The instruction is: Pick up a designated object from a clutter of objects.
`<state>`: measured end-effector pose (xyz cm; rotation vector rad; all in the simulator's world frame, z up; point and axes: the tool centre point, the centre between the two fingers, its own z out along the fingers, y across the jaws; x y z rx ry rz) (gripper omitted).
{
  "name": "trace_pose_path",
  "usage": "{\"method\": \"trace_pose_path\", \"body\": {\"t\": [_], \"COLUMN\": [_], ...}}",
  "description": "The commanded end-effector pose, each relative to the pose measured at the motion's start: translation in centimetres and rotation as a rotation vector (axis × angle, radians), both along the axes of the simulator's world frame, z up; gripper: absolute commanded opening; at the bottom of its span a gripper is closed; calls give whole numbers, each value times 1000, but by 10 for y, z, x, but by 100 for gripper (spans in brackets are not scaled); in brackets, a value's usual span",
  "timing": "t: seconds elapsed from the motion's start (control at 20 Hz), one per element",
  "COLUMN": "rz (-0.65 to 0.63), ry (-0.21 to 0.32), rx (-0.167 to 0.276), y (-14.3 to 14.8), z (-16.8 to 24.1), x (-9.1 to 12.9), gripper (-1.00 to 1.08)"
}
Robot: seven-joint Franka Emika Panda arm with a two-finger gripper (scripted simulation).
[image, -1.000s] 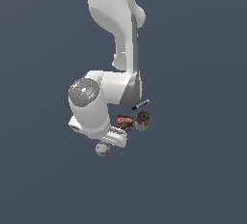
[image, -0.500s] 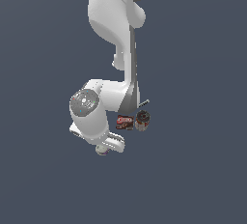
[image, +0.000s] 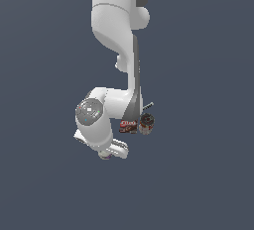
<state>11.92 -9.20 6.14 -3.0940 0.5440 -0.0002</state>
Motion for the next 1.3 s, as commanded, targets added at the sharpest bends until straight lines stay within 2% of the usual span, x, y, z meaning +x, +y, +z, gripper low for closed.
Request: {"method": "trace_pose_path", "body": {"t": [0.0,0.35,0.4,1.0,1.25], "rz": [0,-1,-1,0,0], "ry": [1,0,0,1,1], "rx": [0,0,0,0,0], "y": [0,0,0,1,11], "z": [-13,-25,-25,-24,-13], "x": [-1,1,1,0,-1], "gripper": [100,100,-100,-100,-100]}}
